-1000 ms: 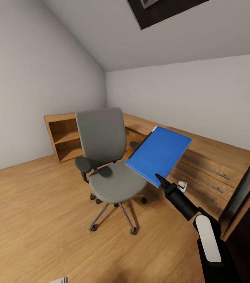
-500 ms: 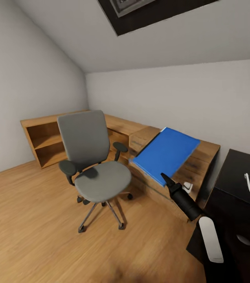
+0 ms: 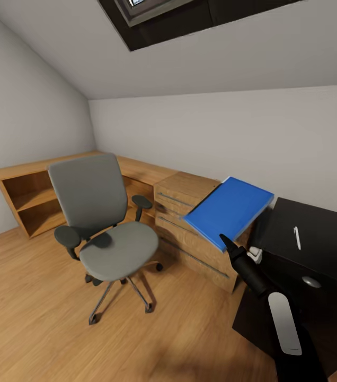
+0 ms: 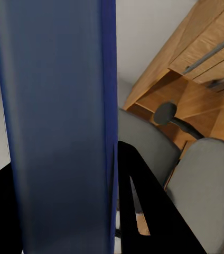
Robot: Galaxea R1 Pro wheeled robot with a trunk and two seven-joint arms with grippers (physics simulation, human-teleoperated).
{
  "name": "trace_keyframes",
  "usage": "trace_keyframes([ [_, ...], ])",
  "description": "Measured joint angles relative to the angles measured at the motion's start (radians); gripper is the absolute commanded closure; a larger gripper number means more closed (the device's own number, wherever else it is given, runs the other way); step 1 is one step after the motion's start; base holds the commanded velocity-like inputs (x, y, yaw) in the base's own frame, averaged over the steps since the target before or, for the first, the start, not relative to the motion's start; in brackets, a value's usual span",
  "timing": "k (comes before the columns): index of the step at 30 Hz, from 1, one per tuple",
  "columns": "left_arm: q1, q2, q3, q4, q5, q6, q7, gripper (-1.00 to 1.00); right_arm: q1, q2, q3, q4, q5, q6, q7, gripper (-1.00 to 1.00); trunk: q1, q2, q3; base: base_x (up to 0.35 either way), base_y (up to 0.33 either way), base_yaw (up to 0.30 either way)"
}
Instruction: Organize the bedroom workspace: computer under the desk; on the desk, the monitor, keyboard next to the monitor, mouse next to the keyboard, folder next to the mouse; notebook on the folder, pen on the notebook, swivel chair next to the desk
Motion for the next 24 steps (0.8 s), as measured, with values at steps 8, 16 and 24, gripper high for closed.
trace_keyframes([
  [8, 0.000, -0.006, -0.003, 0.040, -0.003, 0.001, 0.002, -1.00, 0.000, 0.000, 0.000, -0.002, -0.012, 0.000, -0.002, 1.00, -0.031, 0.056, 0.020, 0.000, 0.000, -0.239],
  [16, 0.000, -0.008, -0.004, 0.065, -0.003, -0.011, 0.002, -1.00, 0.000, -0.001, -0.001, -0.001, -0.048, 0.000, -0.002, 1.00, -0.061, 0.112, 0.041, 0.000, 0.000, -0.239],
  [24, 0.000, -0.008, -0.004, 0.100, -0.004, -0.118, 0.001, -1.00, 0.000, -0.002, -0.025, 0.002, -0.062, 0.000, -0.004, 1.00, -0.092, 0.168, 0.062, 0.000, 0.000, -0.240],
])
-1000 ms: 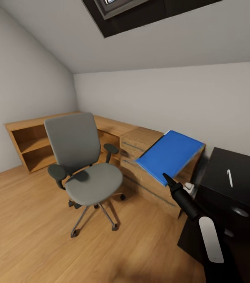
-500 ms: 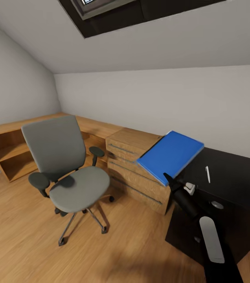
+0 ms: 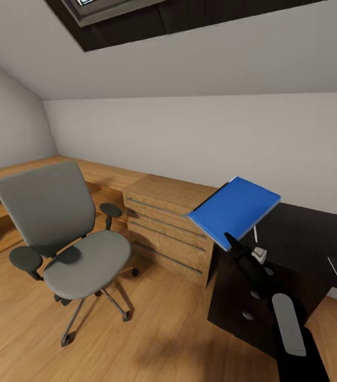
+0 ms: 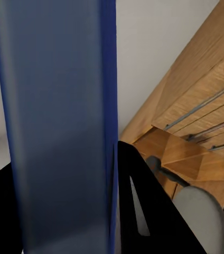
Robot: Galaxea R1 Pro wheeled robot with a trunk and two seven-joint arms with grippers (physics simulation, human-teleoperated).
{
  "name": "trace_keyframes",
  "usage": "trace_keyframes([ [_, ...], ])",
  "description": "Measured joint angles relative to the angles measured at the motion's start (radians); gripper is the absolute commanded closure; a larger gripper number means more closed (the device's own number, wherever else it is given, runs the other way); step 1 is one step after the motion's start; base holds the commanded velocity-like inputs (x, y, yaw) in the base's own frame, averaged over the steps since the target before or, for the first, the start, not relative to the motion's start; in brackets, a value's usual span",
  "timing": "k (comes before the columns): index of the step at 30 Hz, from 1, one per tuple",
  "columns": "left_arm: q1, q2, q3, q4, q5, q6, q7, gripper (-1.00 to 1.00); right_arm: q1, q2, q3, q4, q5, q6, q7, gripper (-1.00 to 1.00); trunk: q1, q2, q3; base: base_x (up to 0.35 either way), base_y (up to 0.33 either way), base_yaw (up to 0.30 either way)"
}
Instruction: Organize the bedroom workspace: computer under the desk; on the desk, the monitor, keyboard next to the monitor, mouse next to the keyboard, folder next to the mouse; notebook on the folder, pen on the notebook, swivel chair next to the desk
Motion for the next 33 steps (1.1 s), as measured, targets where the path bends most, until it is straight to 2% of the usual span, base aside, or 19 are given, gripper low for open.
trace_keyframes([
  [5, 0.000, -0.001, 0.001, 0.023, -0.001, -0.062, 0.000, -1.00, 0.000, 0.000, -0.037, 0.002, -0.002, 0.000, -0.001, 1.00, -0.008, 0.014, 0.004, 0.000, 0.000, -0.240],
  [7, 0.000, 0.000, 0.001, 0.027, -0.001, -0.073, -0.001, -1.00, 0.000, 0.000, -0.093, 0.003, -0.005, -0.001, -0.001, 1.00, -0.008, 0.014, 0.003, 0.000, 0.000, -0.240],
  [11, 0.000, -0.001, 0.000, 0.029, -0.001, -0.076, -0.001, -1.00, 0.000, -0.001, -0.160, 0.015, -0.023, -0.001, -0.010, 1.00, -0.008, 0.014, 0.001, 0.000, 0.000, -0.241],
  [14, 0.000, -0.002, 0.000, 0.037, -0.003, -0.077, -0.002, -1.00, 0.000, -0.003, -0.172, 0.018, -0.028, -0.002, -0.018, 1.00, -0.008, 0.014, 0.000, 0.000, 0.000, -0.241],
  [33, 0.000, -0.002, 0.000, 0.038, -0.004, -0.078, -0.002, -1.00, -0.001, -0.004, -0.180, 0.029, -0.028, -0.019, -0.029, 1.00, -0.008, 0.014, -0.004, 0.000, 0.000, -0.272],
])
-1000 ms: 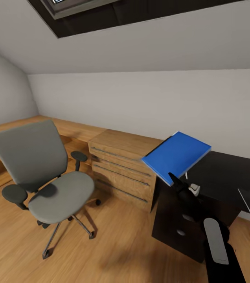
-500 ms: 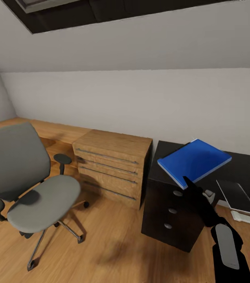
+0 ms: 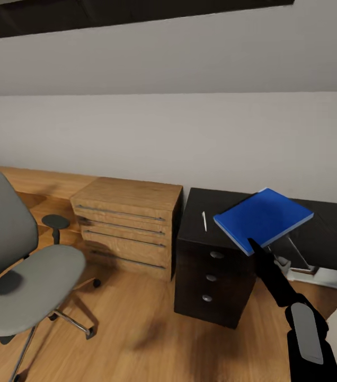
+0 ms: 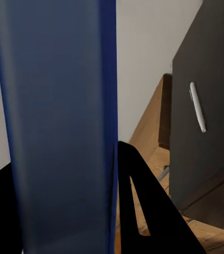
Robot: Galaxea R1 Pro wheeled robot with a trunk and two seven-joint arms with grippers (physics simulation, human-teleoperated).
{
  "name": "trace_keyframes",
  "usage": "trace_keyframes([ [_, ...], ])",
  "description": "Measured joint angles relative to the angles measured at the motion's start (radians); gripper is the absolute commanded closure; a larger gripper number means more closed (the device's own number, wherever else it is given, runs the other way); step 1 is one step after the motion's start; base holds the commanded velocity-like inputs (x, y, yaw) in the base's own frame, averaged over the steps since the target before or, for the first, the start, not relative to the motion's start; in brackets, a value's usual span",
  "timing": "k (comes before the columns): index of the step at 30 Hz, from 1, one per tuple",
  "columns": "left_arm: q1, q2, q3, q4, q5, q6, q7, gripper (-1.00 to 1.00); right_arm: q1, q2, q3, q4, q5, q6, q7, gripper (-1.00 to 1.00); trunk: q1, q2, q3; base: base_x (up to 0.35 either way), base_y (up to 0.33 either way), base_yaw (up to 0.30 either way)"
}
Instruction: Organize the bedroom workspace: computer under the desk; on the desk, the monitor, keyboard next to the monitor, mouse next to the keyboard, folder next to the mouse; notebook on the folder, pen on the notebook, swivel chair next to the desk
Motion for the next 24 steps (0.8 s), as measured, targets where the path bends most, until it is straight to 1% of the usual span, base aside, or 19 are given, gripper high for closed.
trace_keyframes([
  [5, 0.000, 0.000, -0.001, 0.001, 0.000, 0.000, 0.000, -1.00, 0.000, -0.001, -0.005, 0.000, 0.000, -0.001, 0.000, 1.00, 0.000, 0.000, 0.000, 0.000, -0.217, -0.298],
  [8, 0.000, 0.000, -0.001, 0.003, 0.000, 0.000, 0.000, -1.00, 0.000, -0.001, -0.014, 0.000, 0.000, -0.001, 0.000, 1.00, 0.000, 0.000, 0.000, 0.000, -0.061, -0.299],
  [14, 0.000, 0.000, -0.001, 0.003, 0.000, 0.000, 0.000, -1.00, -0.001, -0.001, -0.016, 0.000, 0.000, 0.000, 0.000, 1.00, 0.000, 0.000, 0.000, 0.000, -0.058, -0.299],
  [17, 0.000, 0.000, 0.000, 0.004, 0.001, -0.027, 0.000, -1.00, 0.000, -0.001, -0.018, 0.000, 0.000, -0.001, 0.000, 1.00, 0.000, 0.000, 0.000, 0.000, -0.178, -0.299],
  [18, 0.000, 0.000, 0.001, 0.004, 0.002, -0.055, 0.000, -1.00, 0.000, -0.001, -0.018, 0.000, 0.000, -0.001, 0.000, 1.00, 0.000, 0.000, 0.000, 0.000, -0.059, -0.299],
  [19, 0.000, 0.000, 0.002, 0.004, 0.002, -0.064, 0.000, -1.00, 0.000, -0.001, -0.019, 0.000, 0.000, -0.001, -0.001, 1.00, 0.000, 0.000, 0.000, 0.000, -0.038, -0.299],
  [24, 0.000, 0.000, 0.002, 0.005, 0.003, -0.076, 0.000, -1.00, 0.000, 0.000, -0.023, 0.001, -0.003, -0.001, -0.001, 1.00, 0.000, 0.000, 0.000, 0.000, -0.013, -0.299],
])
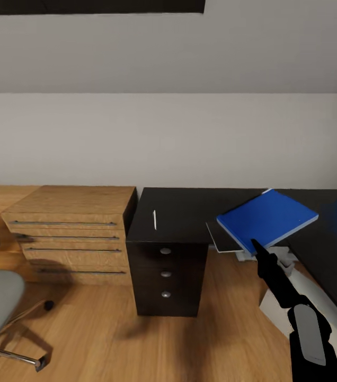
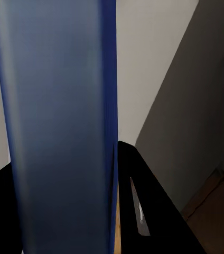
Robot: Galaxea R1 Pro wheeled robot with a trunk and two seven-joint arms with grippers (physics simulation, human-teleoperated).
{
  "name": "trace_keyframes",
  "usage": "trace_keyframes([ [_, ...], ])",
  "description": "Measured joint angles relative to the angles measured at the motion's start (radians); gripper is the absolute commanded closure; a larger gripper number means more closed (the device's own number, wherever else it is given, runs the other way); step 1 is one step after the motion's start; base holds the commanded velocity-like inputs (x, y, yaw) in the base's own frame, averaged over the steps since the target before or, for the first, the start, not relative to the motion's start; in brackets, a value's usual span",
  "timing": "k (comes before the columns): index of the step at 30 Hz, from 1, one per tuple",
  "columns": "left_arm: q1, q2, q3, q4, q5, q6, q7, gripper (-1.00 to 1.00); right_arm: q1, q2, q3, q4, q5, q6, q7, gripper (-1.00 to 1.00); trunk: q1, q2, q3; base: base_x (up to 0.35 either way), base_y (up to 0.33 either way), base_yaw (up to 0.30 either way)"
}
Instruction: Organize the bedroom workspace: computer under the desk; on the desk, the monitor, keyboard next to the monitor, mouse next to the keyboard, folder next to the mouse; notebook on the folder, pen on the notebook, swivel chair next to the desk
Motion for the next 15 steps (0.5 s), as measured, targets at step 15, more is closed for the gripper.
trace_keyframes([
  [15, 0.000, -0.001, 0.000, 0.000, -0.001, -0.004, 0.000, -1.00, -0.001, -0.002, -0.007, 0.024, -0.025, 0.000, -0.024, 1.00, 0.000, 0.000, 0.000, 0.000, -0.085, -0.299],
])
